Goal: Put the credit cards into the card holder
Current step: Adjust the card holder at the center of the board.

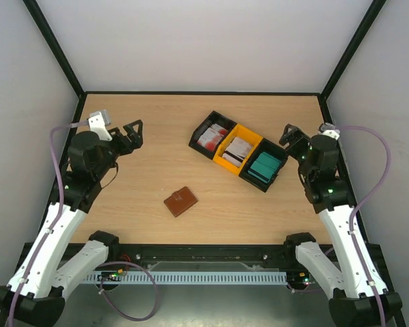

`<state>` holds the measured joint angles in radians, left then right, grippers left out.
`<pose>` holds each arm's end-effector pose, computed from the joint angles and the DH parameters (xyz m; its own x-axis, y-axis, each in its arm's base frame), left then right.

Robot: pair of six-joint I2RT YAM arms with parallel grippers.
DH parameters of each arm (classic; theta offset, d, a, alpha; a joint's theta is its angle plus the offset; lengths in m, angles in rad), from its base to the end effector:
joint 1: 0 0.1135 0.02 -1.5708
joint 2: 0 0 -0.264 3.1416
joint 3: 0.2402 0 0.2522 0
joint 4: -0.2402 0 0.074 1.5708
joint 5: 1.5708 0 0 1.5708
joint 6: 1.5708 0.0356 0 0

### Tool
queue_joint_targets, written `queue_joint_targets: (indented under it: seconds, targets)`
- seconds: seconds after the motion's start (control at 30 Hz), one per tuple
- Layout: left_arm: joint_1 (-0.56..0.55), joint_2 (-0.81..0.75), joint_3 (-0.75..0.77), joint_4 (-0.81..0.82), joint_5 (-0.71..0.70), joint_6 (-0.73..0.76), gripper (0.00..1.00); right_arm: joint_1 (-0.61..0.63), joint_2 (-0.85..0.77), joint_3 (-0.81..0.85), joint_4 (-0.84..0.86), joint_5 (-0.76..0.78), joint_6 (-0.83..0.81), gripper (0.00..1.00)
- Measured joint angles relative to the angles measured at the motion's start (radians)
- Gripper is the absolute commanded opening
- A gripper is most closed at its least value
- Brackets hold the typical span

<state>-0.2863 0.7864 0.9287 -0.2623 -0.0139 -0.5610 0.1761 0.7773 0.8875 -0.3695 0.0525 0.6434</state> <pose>0.1693 -0.0493 0.3814 -0.2404 -0.4838 -0.8415 0.1668 0.8335 -0.5268 0.1722 0.0287 0.3571 -0.2770 0.5592 -0.7814 0.0514 0.8207 0.5691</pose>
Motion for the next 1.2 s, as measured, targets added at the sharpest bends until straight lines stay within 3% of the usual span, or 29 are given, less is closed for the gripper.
queue_joint_targets:
  seconds: [0.4, 0.67, 0.97, 1.2]
  targets:
    - [0.134, 0.027, -0.072, 0.057, 0.219, -0.09, 1.0, -0.048, -0.01, -0.148, 0.076, -0.364, 0.087, 1.0]
    - [0.186, 0.061, -0.255, 0.203, 0.444, -0.089, 1.0, 0.084, 0.081, -0.217, 0.156, -0.469, 0.167, 0.97]
    - [-0.004, 0.12, -0.35, 0.212, 0.422, -0.098, 0.97, 0.402, 0.272, -0.217, 0.192, -0.406, 0.212, 0.88]
    - [-0.175, 0.206, -0.377, 0.095, 0.335, -0.155, 0.91, 0.642, 0.451, -0.197, 0.218, -0.349, 0.208, 0.78]
